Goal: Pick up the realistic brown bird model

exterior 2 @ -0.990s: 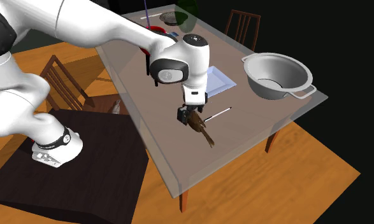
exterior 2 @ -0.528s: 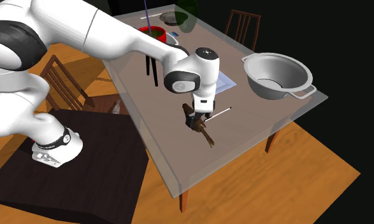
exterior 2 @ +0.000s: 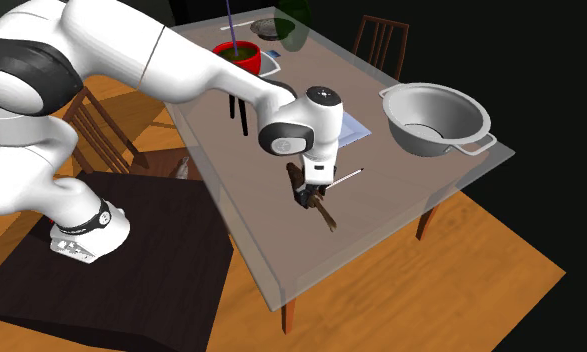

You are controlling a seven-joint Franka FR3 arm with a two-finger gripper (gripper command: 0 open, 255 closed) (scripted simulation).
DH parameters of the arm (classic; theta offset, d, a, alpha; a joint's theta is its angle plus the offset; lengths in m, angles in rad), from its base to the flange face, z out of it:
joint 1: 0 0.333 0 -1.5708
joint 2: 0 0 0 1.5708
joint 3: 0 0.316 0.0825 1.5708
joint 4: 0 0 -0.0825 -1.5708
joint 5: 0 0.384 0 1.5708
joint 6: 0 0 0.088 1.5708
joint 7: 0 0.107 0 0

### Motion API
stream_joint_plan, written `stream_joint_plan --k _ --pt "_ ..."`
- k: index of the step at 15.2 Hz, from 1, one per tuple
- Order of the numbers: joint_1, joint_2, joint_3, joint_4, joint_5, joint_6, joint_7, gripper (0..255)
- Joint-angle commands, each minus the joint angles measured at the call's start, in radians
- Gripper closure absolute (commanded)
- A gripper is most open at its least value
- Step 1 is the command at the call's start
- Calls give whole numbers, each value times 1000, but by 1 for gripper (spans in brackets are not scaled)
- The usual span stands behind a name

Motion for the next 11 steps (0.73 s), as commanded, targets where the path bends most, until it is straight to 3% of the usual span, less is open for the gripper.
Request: stream_joint_plan --k 1,11 --pt "0 0 0 -1 0 0 0 255" --pt "-1 -30 4 10 6 -40 -3 255"
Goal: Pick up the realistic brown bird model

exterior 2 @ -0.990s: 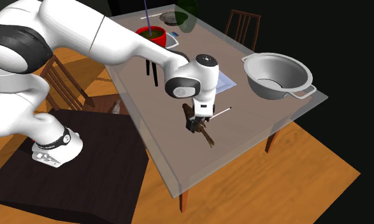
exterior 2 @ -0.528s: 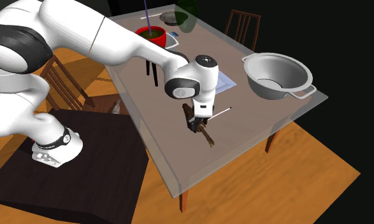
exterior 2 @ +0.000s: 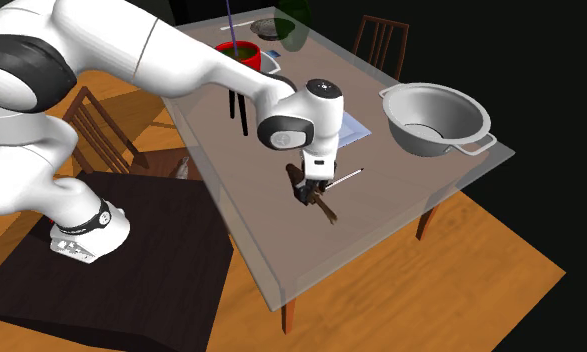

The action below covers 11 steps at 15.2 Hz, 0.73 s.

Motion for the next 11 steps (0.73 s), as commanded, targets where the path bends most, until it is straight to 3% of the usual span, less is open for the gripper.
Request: stream_joint_plan --k 1,11 --pt "-1 -13 1 9 3 -21 -2 255" --pt "-5 -75 8 58 17 -132 -11 255"
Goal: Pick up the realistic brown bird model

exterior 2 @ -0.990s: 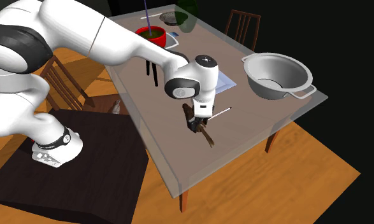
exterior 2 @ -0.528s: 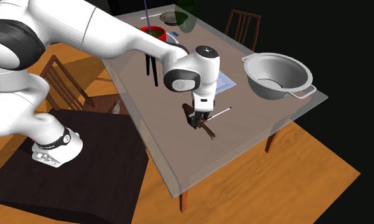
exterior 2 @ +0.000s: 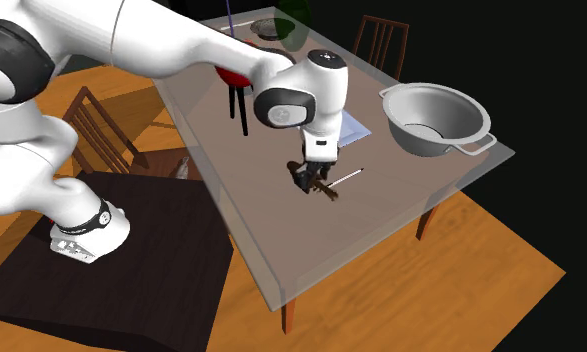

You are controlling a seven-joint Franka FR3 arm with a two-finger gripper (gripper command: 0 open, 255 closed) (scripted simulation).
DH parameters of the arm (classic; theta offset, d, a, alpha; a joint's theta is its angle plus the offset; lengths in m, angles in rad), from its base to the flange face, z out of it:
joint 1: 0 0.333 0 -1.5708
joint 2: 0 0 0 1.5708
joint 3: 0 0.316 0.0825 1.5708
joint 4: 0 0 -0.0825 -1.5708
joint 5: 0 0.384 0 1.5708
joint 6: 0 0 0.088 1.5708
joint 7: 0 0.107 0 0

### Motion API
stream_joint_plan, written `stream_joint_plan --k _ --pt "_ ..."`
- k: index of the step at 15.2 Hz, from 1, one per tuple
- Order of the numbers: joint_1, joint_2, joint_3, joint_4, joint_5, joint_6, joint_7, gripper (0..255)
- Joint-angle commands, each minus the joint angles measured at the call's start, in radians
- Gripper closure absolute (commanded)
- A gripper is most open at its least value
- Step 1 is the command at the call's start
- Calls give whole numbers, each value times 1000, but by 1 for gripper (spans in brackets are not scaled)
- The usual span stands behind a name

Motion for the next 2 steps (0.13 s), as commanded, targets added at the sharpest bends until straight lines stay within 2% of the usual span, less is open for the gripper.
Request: stream_joint_plan --k 1,2 --pt "1 -5 1 10 1 -14 0 255" --pt "1 -5 1 10 1 -15 0 255"
